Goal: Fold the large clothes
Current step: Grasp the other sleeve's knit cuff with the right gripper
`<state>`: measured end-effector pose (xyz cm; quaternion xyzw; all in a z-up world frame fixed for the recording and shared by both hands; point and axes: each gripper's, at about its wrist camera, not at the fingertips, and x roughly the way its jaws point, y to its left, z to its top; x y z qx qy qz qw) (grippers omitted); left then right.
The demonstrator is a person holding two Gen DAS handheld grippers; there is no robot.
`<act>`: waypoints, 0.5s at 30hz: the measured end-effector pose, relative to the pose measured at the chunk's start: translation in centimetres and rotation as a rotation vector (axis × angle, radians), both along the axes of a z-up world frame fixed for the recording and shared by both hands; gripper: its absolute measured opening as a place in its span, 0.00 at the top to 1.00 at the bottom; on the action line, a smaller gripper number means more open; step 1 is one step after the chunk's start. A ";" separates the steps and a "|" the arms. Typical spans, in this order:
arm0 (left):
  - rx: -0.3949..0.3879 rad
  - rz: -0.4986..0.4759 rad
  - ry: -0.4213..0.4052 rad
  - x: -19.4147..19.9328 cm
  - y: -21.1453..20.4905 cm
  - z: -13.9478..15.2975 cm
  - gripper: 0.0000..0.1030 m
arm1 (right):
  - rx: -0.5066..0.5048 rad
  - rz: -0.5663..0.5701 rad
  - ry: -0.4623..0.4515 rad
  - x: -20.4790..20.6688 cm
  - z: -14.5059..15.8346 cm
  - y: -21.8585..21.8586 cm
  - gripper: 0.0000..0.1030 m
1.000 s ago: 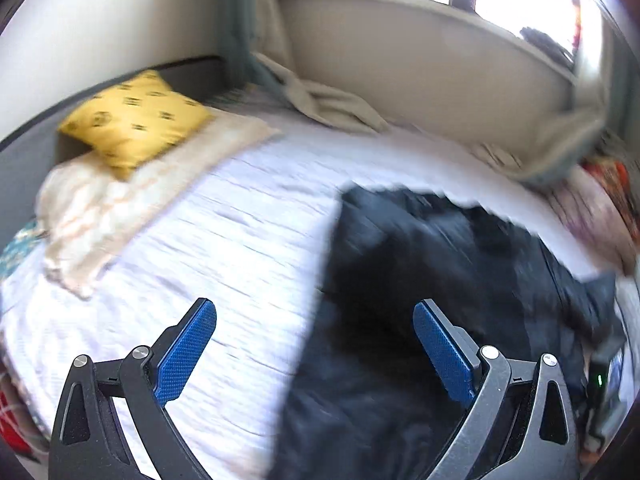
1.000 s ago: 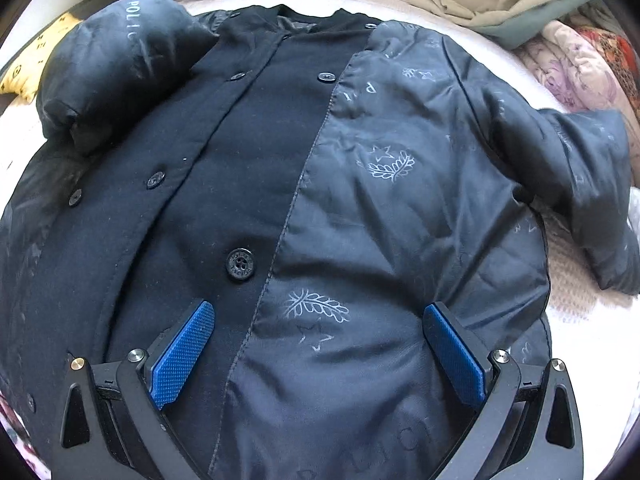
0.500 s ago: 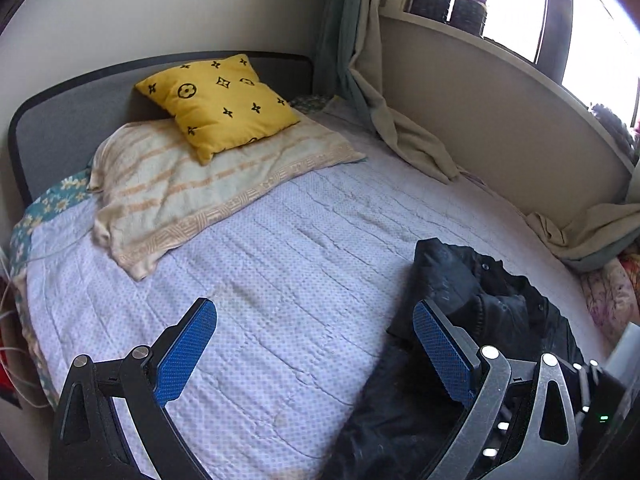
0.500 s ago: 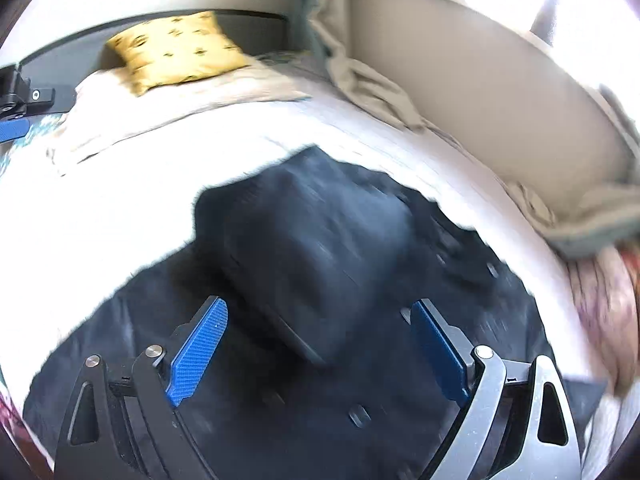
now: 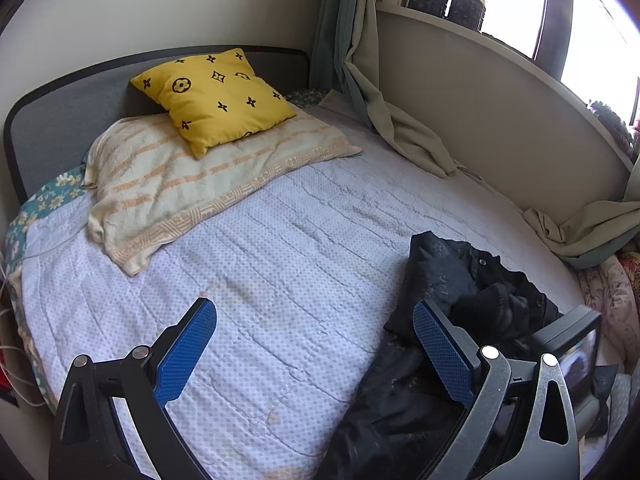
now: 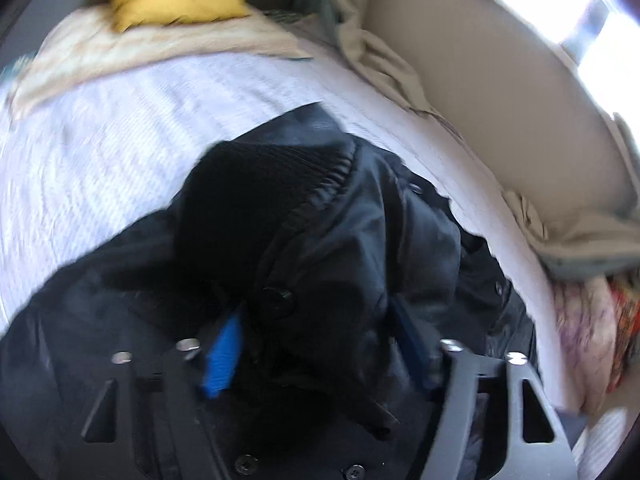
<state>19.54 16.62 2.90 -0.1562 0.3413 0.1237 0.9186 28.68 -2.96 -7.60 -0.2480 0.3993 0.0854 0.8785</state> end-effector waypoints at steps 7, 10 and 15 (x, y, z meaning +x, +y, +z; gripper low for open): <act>0.021 -0.019 0.013 0.2 -0.9 -0.5 0.02 | 0.546 -0.270 0.065 0.8 2.5 -11.0 0.64; 0.027 -0.032 0.018 0.3 -1.5 -0.6 0.02 | 0.731 -0.347 0.111 -0.4 1.9 -16.2 0.57; 0.037 -0.057 0.029 0.5 -2.6 -0.9 0.02 | 0.869 -0.399 0.150 -3.9 1.5 -21.9 0.32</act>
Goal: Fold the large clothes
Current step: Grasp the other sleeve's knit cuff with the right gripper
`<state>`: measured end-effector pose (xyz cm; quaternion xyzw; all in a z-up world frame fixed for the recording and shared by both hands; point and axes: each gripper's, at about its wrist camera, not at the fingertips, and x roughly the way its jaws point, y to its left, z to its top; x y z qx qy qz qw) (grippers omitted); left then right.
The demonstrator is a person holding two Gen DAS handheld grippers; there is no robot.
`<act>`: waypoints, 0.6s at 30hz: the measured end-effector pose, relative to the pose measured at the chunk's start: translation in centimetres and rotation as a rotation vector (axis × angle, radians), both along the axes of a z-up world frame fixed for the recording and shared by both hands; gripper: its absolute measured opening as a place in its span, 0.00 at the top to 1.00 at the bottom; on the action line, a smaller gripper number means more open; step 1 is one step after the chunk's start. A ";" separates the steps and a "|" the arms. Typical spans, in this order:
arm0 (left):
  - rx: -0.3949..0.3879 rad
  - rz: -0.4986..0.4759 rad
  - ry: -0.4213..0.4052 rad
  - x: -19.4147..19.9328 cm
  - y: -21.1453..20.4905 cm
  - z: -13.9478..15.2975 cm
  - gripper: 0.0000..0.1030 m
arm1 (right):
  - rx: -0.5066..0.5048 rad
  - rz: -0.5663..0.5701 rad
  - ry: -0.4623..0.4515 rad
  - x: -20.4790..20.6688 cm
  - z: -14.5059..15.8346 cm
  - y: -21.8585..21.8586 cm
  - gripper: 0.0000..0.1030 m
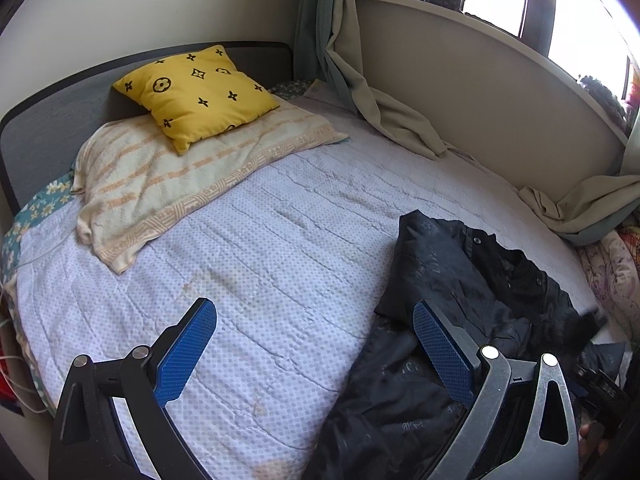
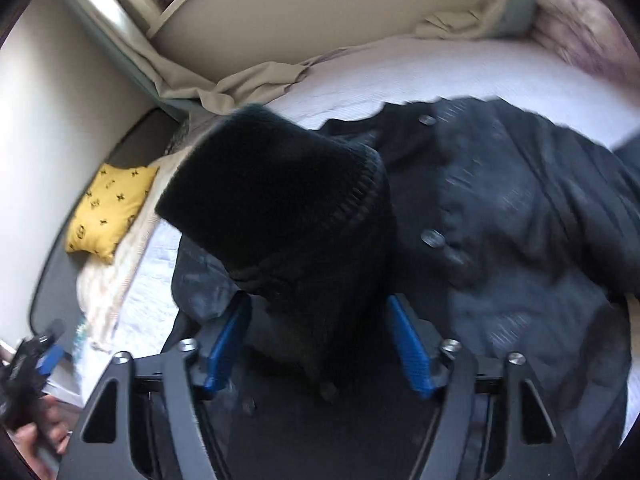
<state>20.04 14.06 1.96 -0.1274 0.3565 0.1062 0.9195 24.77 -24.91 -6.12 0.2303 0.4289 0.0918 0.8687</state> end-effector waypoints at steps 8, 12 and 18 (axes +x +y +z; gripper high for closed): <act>0.063 -0.057 0.026 0.4 -2.4 -1.0 0.02 | 0.055 0.005 0.067 -5.5 0.4 -5.8 0.31; 0.074 -0.104 0.053 0.9 -3.6 -1.7 0.02 | 0.045 -0.096 0.061 -6.5 0.8 -9.6 0.32; 0.004 -0.196 0.090 3.3 -5.3 -0.7 0.02 | 0.169 -0.141 0.130 -4.6 0.2 -13.2 0.33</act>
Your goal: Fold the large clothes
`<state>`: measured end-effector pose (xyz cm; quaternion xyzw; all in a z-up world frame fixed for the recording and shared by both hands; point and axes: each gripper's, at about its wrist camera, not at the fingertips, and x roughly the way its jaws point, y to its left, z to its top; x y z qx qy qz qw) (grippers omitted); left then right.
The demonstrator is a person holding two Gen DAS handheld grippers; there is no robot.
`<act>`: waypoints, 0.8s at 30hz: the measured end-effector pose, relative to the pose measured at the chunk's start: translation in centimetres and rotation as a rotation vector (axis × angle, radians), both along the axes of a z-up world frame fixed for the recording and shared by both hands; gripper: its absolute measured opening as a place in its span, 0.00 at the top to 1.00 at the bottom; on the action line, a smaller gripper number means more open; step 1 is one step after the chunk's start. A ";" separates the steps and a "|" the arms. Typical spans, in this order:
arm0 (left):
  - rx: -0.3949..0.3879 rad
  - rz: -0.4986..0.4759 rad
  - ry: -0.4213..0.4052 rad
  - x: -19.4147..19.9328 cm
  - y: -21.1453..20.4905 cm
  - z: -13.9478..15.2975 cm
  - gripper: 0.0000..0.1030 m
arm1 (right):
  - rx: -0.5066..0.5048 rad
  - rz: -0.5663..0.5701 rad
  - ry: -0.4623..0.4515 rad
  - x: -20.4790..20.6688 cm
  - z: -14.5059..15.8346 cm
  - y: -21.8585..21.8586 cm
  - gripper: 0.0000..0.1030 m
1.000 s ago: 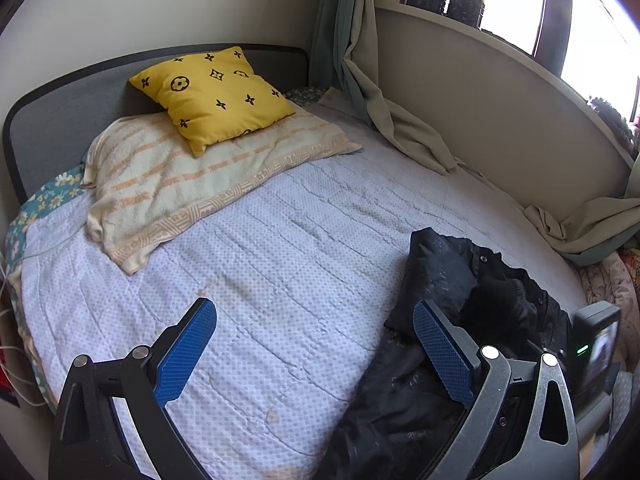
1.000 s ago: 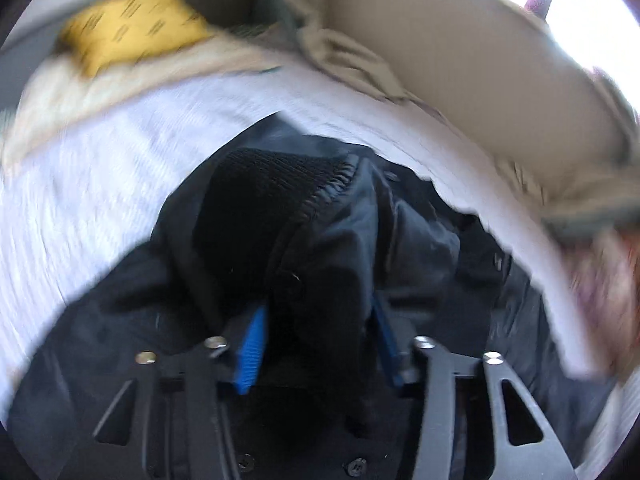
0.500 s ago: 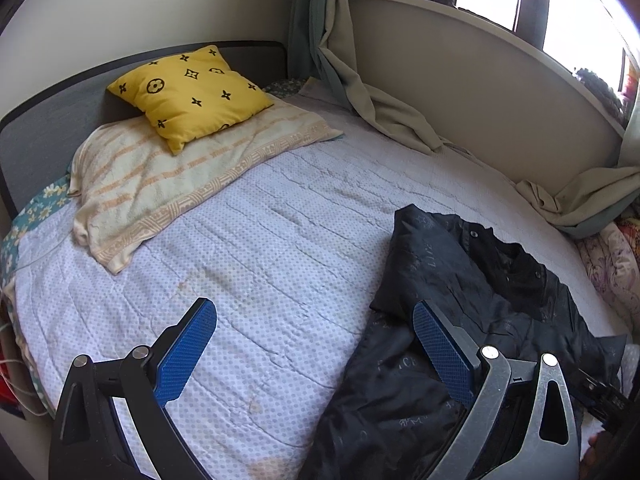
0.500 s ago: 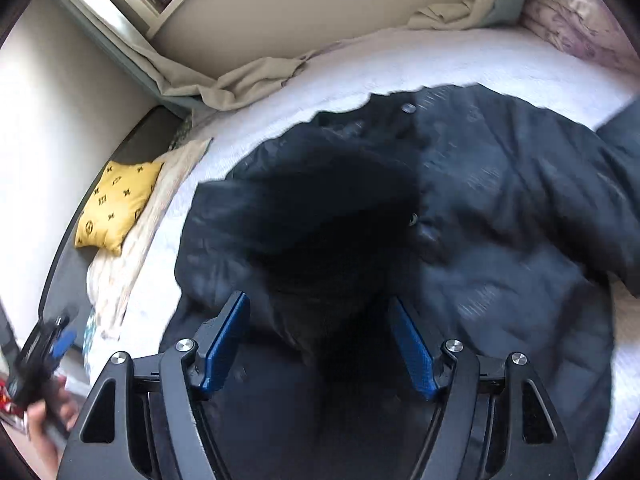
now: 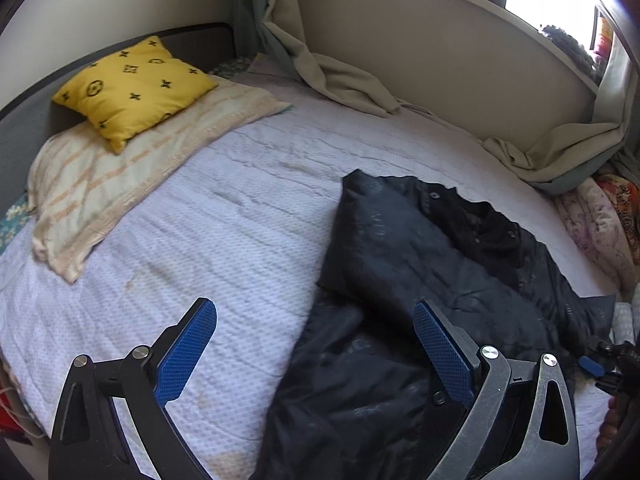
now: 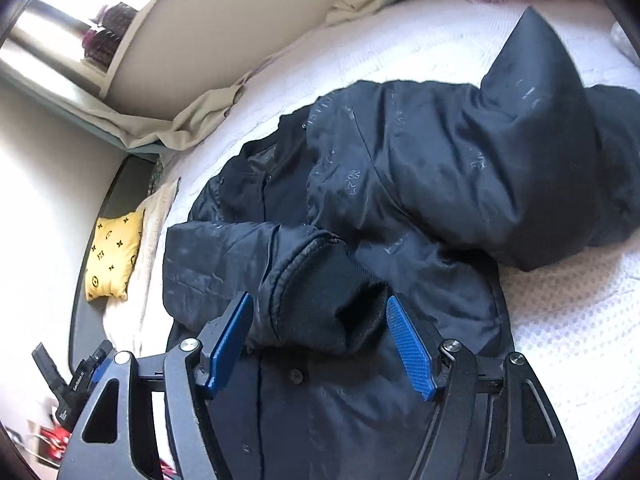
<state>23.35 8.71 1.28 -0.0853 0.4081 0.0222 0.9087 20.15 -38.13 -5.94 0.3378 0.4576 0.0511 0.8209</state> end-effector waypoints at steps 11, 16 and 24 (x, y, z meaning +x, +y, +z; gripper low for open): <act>0.105 -0.181 0.079 5.1 -5.0 -4.6 0.04 | 0.077 0.063 0.170 3.5 -5.3 0.4 0.33; 0.101 -0.172 0.105 6.4 -5.4 -6.2 0.04 | 0.167 0.083 0.143 4.7 -7.2 0.8 0.48; 0.152 -0.169 0.116 7.1 -6.2 -7.8 0.04 | -0.043 0.153 -0.015 6.7 -4.0 2.7 0.92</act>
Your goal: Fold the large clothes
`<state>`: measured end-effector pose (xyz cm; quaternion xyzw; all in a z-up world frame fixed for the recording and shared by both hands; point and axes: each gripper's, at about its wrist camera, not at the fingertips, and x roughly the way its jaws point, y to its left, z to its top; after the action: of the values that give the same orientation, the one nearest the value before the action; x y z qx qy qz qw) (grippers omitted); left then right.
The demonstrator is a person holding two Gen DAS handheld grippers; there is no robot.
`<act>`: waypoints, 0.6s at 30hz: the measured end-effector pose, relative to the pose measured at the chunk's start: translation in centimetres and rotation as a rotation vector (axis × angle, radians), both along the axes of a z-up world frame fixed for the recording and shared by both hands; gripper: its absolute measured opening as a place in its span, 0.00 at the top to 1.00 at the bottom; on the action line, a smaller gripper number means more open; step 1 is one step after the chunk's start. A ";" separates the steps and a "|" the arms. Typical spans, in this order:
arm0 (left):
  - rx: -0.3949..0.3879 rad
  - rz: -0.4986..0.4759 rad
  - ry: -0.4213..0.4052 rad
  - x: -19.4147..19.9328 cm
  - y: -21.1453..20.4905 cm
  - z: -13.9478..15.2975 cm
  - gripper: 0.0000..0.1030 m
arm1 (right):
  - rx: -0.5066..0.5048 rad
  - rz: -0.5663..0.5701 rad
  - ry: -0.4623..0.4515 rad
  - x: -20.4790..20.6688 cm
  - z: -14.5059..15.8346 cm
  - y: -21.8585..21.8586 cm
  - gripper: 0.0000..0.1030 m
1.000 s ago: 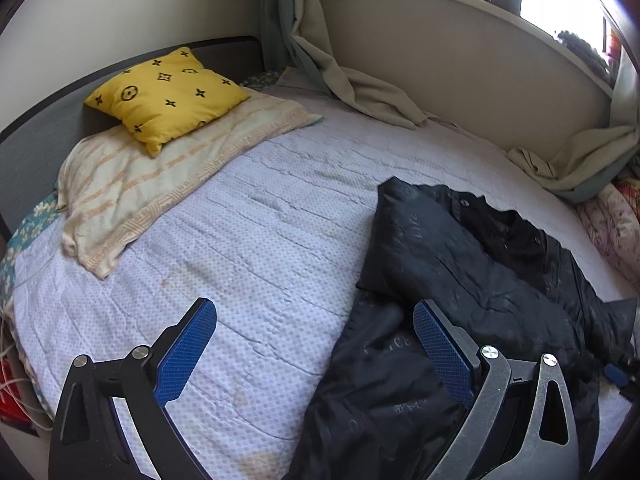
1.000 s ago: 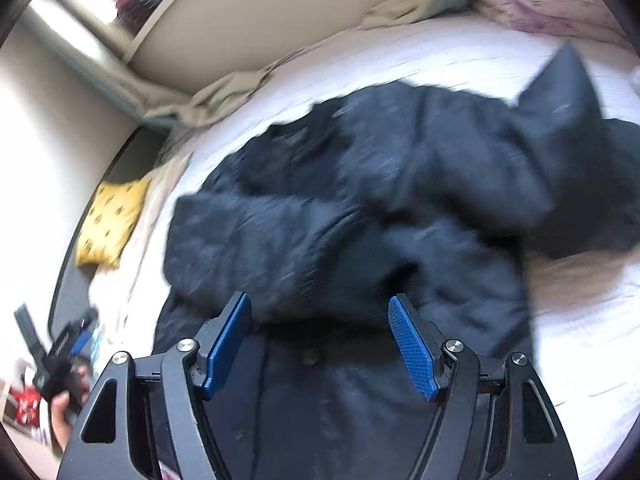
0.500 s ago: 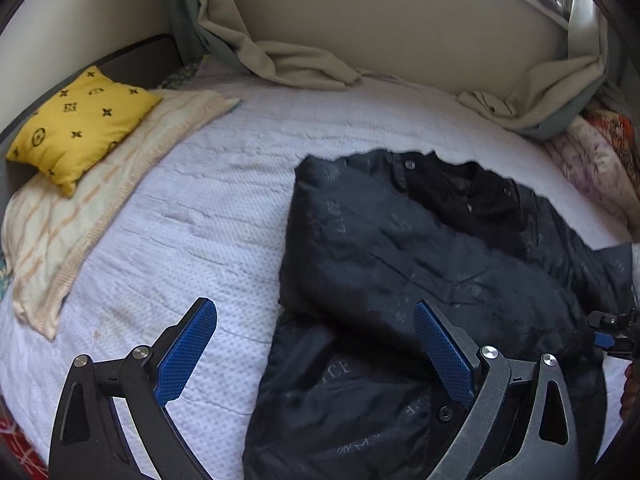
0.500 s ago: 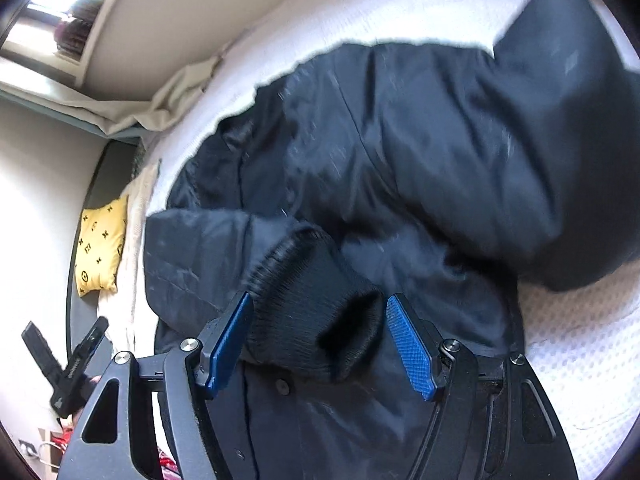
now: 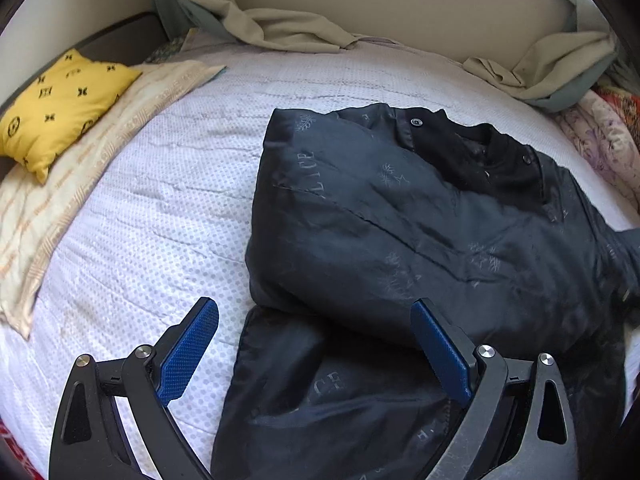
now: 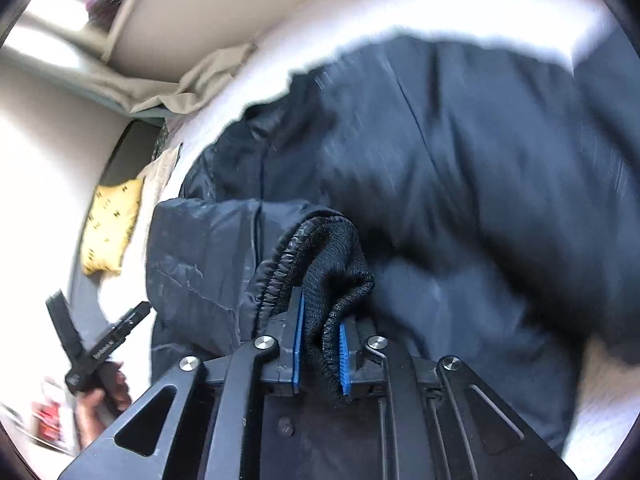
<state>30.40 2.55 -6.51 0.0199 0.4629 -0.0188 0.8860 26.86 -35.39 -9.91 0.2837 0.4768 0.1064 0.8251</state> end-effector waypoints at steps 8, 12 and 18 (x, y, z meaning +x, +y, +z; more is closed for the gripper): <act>0.014 0.014 0.059 0.9 0.0 -2.4 0.04 | -0.263 0.026 -0.109 0.8 1.5 1.1 0.89; -0.048 0.017 -0.007 0.3 0.3 -0.7 0.06 | -0.224 0.029 -0.015 0.8 -0.3 0.5 0.84; 0.023 0.033 -0.072 1.2 0.7 0.4 0.06 | -0.199 0.000 0.020 0.2 0.3 -0.1 0.45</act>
<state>31.60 3.24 -6.11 0.0232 0.4314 0.0021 0.9019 27.10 -35.45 -9.61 0.2013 0.4931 0.0559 0.8445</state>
